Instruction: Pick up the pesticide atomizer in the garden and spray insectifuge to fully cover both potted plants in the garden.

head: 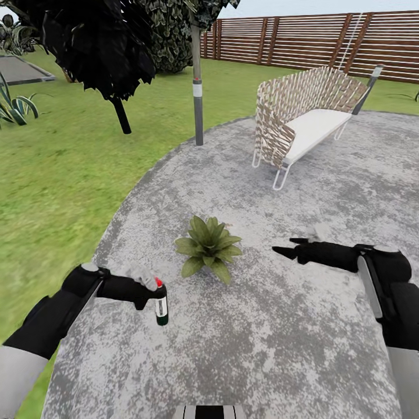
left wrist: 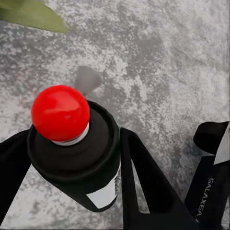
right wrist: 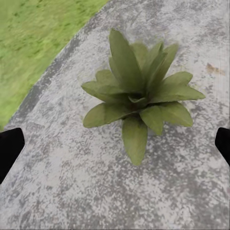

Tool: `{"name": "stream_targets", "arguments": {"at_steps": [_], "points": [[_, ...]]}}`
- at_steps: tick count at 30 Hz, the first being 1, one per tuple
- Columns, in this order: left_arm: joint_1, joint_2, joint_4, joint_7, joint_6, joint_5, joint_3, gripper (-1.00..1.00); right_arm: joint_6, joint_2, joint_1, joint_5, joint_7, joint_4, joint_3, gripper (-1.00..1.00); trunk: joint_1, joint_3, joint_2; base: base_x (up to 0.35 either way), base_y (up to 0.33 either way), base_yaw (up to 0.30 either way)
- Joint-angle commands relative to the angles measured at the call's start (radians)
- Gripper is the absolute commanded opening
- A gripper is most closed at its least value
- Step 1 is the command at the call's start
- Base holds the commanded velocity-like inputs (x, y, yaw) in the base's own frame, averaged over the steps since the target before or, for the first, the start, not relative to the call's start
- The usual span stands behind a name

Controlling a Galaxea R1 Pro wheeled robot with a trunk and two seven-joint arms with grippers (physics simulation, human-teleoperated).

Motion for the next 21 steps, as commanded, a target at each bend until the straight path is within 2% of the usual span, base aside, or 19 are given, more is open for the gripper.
{"name": "stream_targets", "arguments": {"at_steps": [1, 3, 5, 8, 10, 11, 14, 20, 21], "points": [[-0.008, 0.001, 0.000, -0.013, 0.008, -0.015, -0.029, -1.00, 0.008, 0.000, -0.019, -0.001, 0.011, 0.005, 0.000, 1.00, 0.000, -0.001, 0.000, 0.000, 0.000, 0.000], [-0.026, 0.000, 0.003, -0.042, 0.009, -0.025, -0.072, -1.00, 0.008, 0.001, -0.052, -0.001, 0.024, 0.016, 0.003, 1.00, 0.000, -0.001, 0.000, 0.000, 0.000, 0.000], [-0.063, -0.001, 0.004, -0.101, 0.009, -0.029, -0.110, -1.00, 0.008, 0.005, -0.089, -0.001, 0.068, 0.020, 0.024, 1.00, 0.000, -0.001, 0.000, 0.000, 0.000, 0.000], [-0.112, -0.001, 0.006, -0.155, 0.009, -0.032, -0.164, -1.00, 0.008, 0.008, -0.115, 0.000, 0.174, 0.020, 0.101, 1.00, 0.000, -0.001, 0.000, 0.000, 0.000, 0.000], [-0.136, -0.001, 0.011, -0.168, 0.009, -0.032, -0.203, -1.00, 0.008, 0.009, -0.120, 0.002, 0.232, 0.020, 0.132, 1.00, 0.000, -0.001, 0.000, 0.000, 0.000, 0.000], [-0.153, -0.002, 0.017, -0.173, 0.009, -0.032, -0.239, -1.00, 0.007, 0.009, -0.122, 0.004, 0.256, 0.020, 0.147, 1.00, 0.000, -0.001, 0.000, 0.000, 0.000, 0.000], [-0.174, -0.003, 0.030, -0.178, 0.010, -0.032, -0.307, -1.00, 0.007, 0.010, -0.123, 0.007, 0.274, 0.020, 0.183, 1.00, 0.000, -0.001, 0.000, 0.000, 0.000, 0.000], [-0.214, -0.003, 0.036, -0.239, 0.010, -0.033, -0.349, -1.00, 0.007, 0.008, -0.124, 0.010, 0.281, 0.018, 0.289, 1.00, 0.000, -0.001, 0.000, 0.000, 0.000, 0.000], [-0.227, -0.004, 0.037, -0.246, 0.010, -0.037, -0.377, -1.00, 0.007, 0.009, -0.124, 0.010, 0.281, 0.017, 0.301, 1.00, 0.000, -0.001, 0.000, 0.000, 0.000, 0.000]]}}
